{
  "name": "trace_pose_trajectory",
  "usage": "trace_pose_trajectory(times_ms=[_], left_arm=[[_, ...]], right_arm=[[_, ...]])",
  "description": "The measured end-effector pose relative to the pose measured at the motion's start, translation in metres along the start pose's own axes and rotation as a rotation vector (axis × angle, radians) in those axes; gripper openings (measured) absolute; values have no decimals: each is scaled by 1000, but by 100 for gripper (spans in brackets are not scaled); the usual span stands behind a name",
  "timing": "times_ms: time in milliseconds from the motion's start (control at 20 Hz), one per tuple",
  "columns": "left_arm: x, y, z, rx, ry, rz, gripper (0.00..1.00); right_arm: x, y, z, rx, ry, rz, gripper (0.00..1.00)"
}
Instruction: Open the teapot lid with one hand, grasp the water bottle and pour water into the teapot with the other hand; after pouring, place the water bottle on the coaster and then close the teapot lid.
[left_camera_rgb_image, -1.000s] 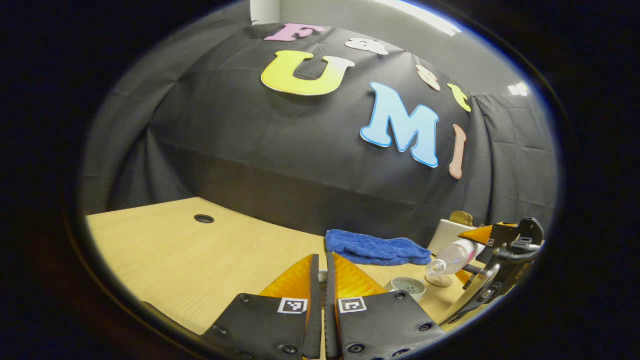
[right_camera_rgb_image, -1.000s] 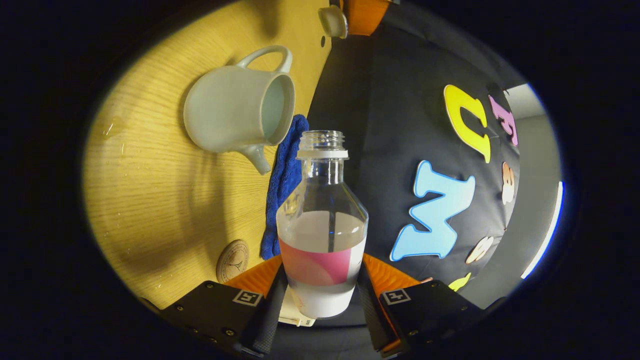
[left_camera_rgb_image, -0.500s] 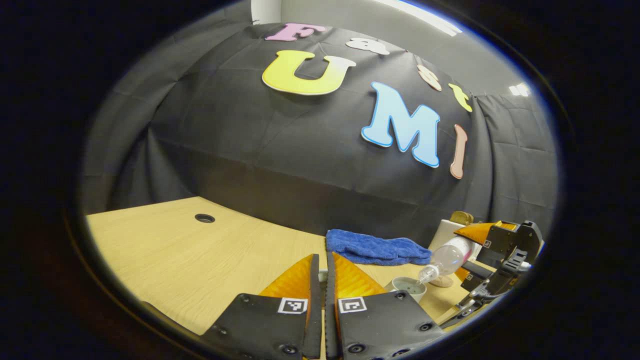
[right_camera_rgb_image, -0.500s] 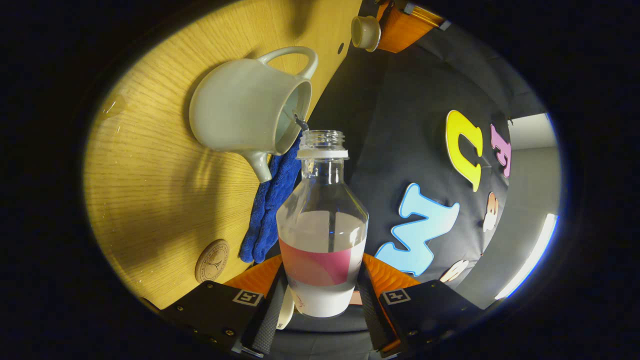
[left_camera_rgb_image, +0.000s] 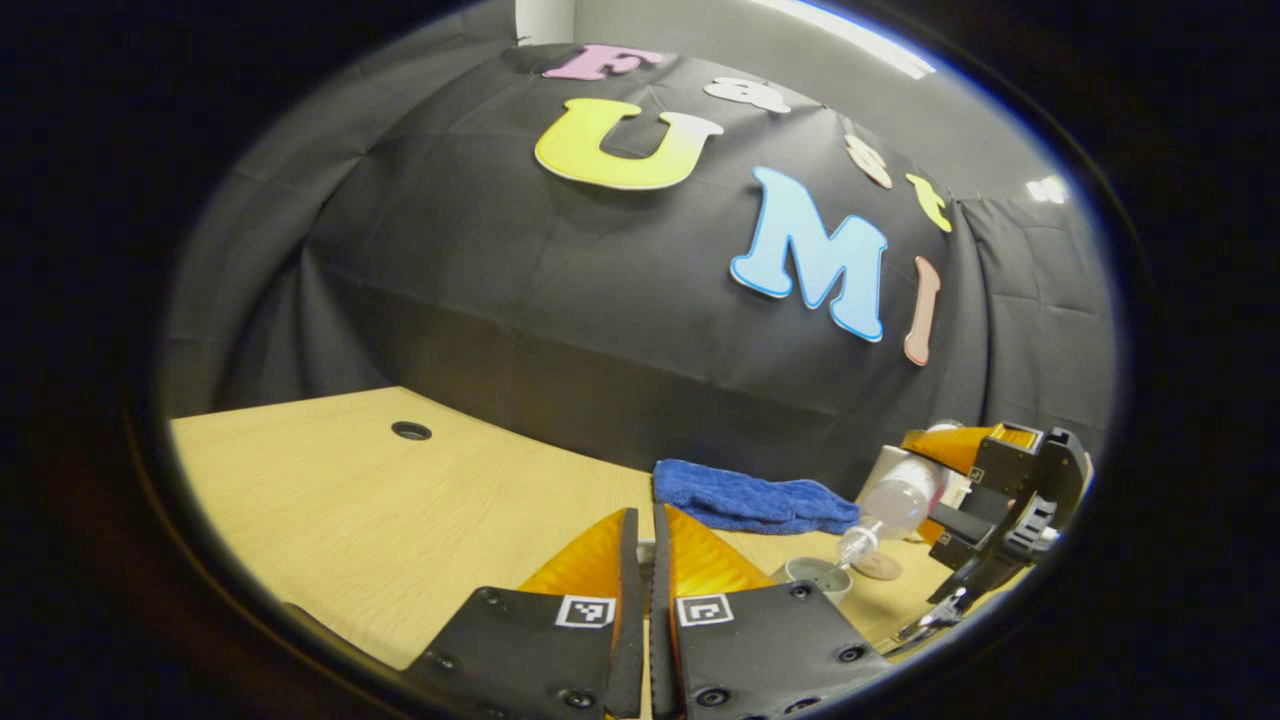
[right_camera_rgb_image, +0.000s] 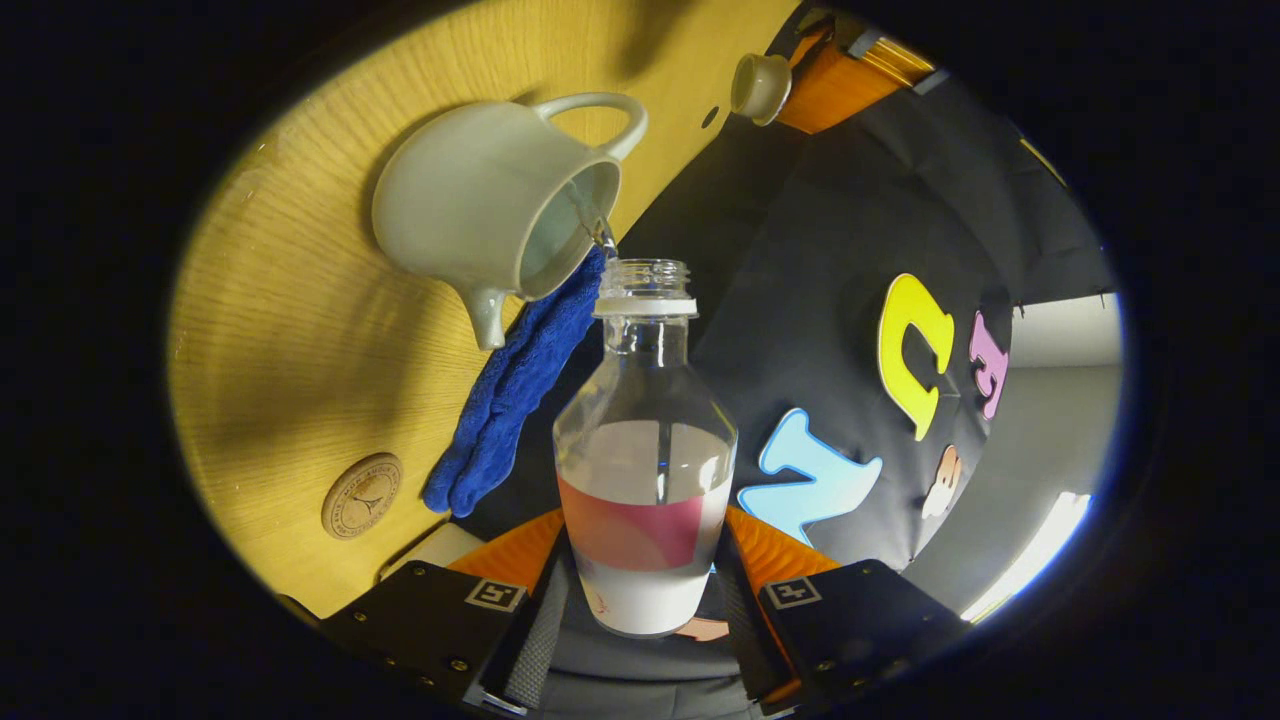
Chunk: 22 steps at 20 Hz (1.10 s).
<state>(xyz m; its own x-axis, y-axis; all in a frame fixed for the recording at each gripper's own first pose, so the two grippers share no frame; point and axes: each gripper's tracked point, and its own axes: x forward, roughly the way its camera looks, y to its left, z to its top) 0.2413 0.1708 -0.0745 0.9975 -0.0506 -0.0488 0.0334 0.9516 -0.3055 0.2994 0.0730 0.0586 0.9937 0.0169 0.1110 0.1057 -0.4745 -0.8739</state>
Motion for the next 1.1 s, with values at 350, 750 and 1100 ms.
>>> trace_pose_trajectory(times_ms=[350, 750, 1100], left_arm=[[-1, 0, 0, -5, 0, 1, 9], [0, -1, 0, -16, -4, 1, 12], [0, 0, 0, -30, 1, -1, 9]], right_arm=[[0, -10, 6, -93, -32, -38, 72], [-2, -23, 9, -205, -52, -74, 72], [-2, -34, 12, -285, -56, -117, 72]])
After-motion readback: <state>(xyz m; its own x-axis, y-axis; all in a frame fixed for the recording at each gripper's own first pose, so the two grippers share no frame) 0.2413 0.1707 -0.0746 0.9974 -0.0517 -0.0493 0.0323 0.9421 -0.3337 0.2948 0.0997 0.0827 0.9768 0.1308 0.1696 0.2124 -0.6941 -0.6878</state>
